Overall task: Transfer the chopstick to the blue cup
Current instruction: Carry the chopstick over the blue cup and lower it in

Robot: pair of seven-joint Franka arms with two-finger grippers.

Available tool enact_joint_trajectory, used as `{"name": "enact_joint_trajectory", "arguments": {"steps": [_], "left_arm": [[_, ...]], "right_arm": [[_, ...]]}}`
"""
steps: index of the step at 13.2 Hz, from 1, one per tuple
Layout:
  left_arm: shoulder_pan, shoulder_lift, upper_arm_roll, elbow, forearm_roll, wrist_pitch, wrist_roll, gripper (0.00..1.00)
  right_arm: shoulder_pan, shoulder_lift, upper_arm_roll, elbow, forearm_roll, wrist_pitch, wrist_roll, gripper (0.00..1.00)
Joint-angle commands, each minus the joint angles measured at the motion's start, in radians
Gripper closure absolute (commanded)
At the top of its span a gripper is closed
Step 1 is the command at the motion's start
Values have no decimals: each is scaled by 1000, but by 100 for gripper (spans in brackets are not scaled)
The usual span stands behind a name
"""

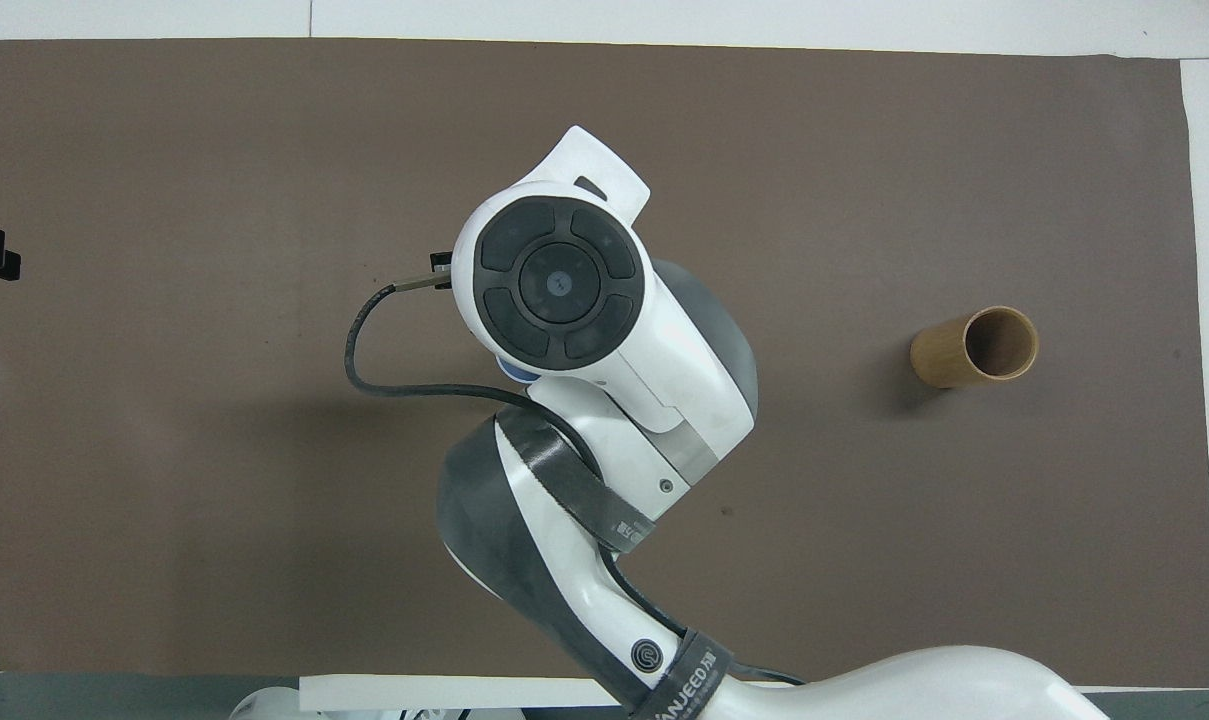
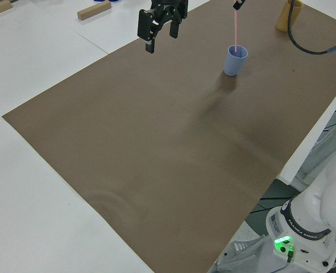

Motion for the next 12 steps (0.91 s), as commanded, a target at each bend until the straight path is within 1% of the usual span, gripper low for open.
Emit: {"name": "enact_joint_trajectory", "arguments": {"steps": [1, 2, 3, 4, 6, 8, 9, 10, 11, 12], "left_arm": [[-9, -18, 7, -17, 16, -8, -6, 0], [-9, -18, 8, -17, 16, -8, -6, 0], [-9, -18, 7, -17, 16, -8, -6, 0], [-9, -18, 7, -17, 16, -8, -6, 0], [-9, -18, 7, -17, 16, -8, -6, 0], [-9, -18, 7, -17, 16, -8, -6, 0], [-9, -18, 7, -17, 16, -8, -6, 0], [-9, -18, 7, -17, 16, -8, -6, 0], [-9, -18, 7, -17, 16, -8, -6, 0], [-9, -18, 7, -17, 16, -8, -6, 0]], "right_arm": [[-1, -60, -1, -98, -15, 29, 15, 92], [-1, -66, -1, -122, -15, 34, 14, 83], [-4, -77, -1, -139, -15, 45, 9, 52], [-6, -78, -1, -147, -16, 48, 8, 1], [-9, -77, -2, -130, -16, 36, 6, 0], [-13, -69, -9, -77, -18, 10, 11, 0], [-30, -67, -16, -24, -24, -50, 8, 0], [-68, -69, -21, 30, -37, -117, -2, 0], [-122, -75, -19, 81, -35, -182, -3, 0], [-186, -95, -18, 100, -24, -255, -24, 0]]}}
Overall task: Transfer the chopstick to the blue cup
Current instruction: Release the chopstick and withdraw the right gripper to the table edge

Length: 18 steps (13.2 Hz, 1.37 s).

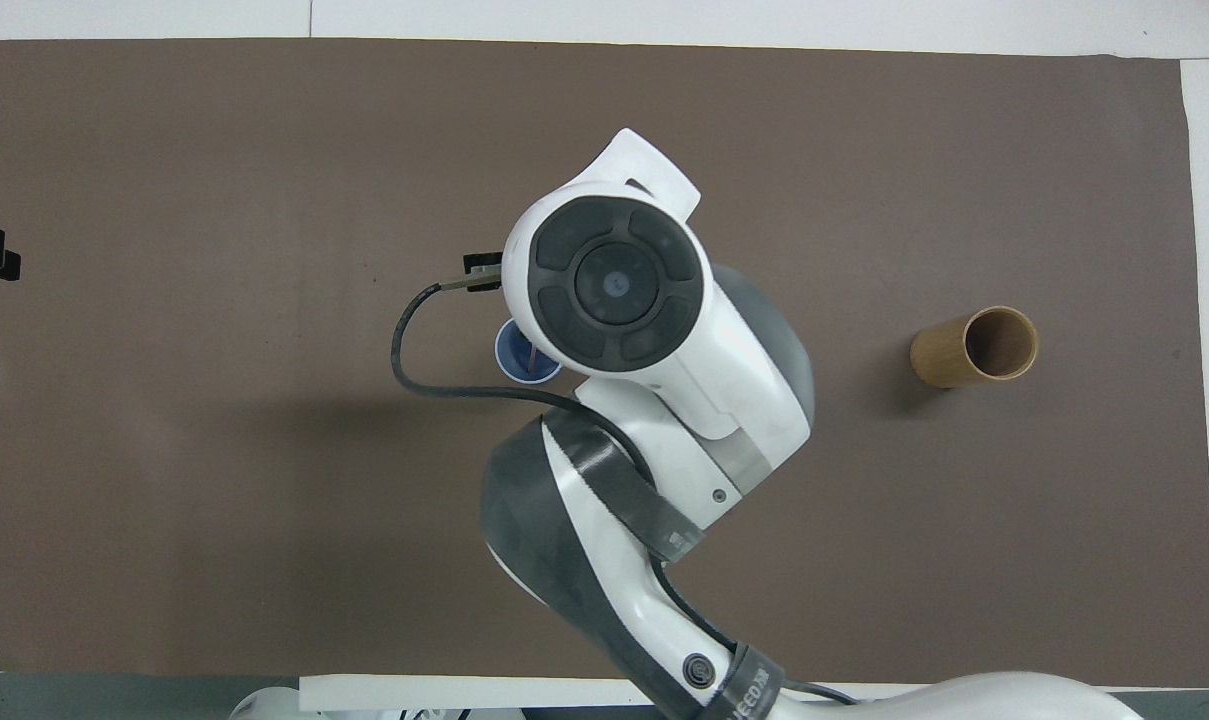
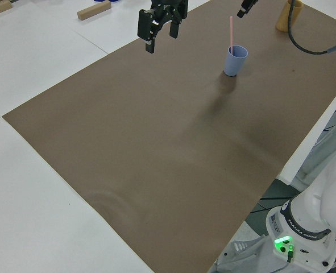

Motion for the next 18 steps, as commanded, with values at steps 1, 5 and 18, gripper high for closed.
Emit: {"name": "enact_joint_trajectory", "arguments": {"steps": [1, 5, 18], "left_arm": [[-9, -18, 7, -17, 16, -8, -6, 0], [-9, -19, 7, -17, 16, -8, -6, 0], [-9, -18, 7, -17, 16, -8, -6, 0]], "right_arm": [[-172, -64, 13, 61, 4, -178, -80, 0], [-416, -173, 10, 60, 66, -439, -371, 0], [-582, -363, -62, -161, 40, -542, -677, 0]]}}
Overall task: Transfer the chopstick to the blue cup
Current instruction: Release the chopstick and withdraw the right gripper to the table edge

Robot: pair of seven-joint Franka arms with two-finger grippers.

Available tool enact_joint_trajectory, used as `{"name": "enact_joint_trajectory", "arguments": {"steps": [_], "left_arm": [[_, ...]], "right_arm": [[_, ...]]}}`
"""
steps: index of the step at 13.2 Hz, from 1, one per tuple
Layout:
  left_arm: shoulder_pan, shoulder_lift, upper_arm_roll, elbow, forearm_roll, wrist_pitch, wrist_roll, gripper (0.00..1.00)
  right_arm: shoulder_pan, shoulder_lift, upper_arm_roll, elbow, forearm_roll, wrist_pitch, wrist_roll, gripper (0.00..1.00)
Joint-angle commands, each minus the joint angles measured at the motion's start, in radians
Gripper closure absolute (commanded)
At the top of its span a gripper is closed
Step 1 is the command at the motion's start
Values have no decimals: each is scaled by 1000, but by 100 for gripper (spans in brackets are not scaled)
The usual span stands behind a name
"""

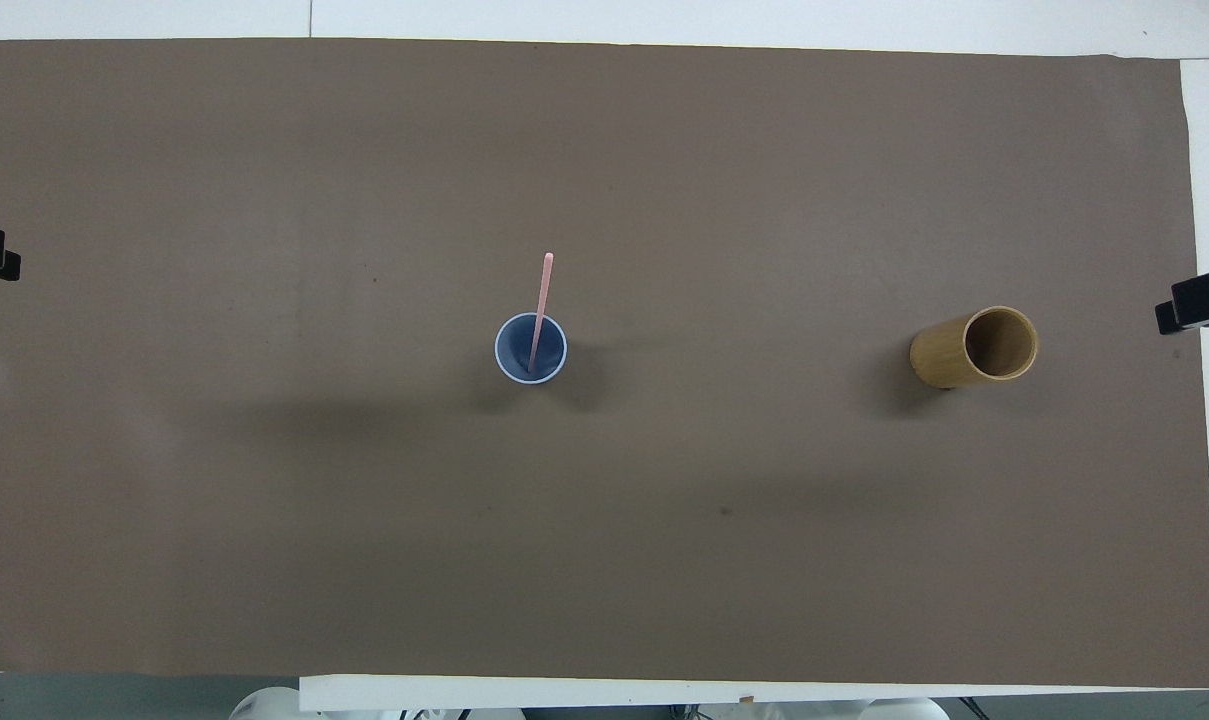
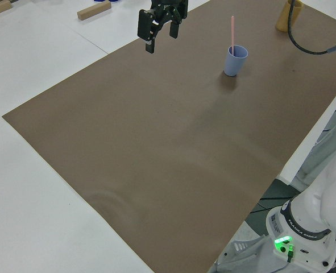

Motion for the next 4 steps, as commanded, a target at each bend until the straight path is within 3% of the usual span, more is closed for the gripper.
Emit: {"name": "enact_joint_trajectory", "arguments": {"steps": [1, 4], "left_arm": [[-9, -18, 7, -17, 16, -8, -6, 0], [-9, -19, 7, -17, 16, -8, -6, 0]], "right_arm": [[6, -17, -3, -38, -14, 25, 28, 0], [3, -18, -3, -41, -14, 25, 28, 0]]}}
